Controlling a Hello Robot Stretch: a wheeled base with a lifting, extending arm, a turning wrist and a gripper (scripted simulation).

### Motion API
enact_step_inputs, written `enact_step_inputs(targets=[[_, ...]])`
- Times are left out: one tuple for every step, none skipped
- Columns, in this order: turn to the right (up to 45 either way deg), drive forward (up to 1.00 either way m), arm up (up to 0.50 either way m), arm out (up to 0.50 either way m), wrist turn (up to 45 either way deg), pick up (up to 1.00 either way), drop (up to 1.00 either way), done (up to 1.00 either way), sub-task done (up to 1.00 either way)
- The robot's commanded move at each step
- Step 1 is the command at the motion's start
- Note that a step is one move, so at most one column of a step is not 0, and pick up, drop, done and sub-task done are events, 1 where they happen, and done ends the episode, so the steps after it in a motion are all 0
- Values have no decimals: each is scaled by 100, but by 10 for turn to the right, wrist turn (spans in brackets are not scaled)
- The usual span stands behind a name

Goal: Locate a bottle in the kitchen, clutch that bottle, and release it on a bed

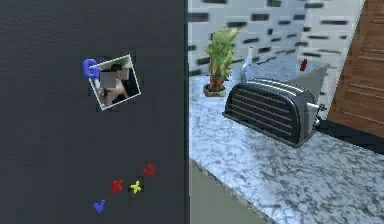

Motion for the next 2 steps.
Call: enact_step_inputs(targets=[[0,0,38,0,0,0,0,0,0],[0,0,0,28,0,0,0,0,0]])
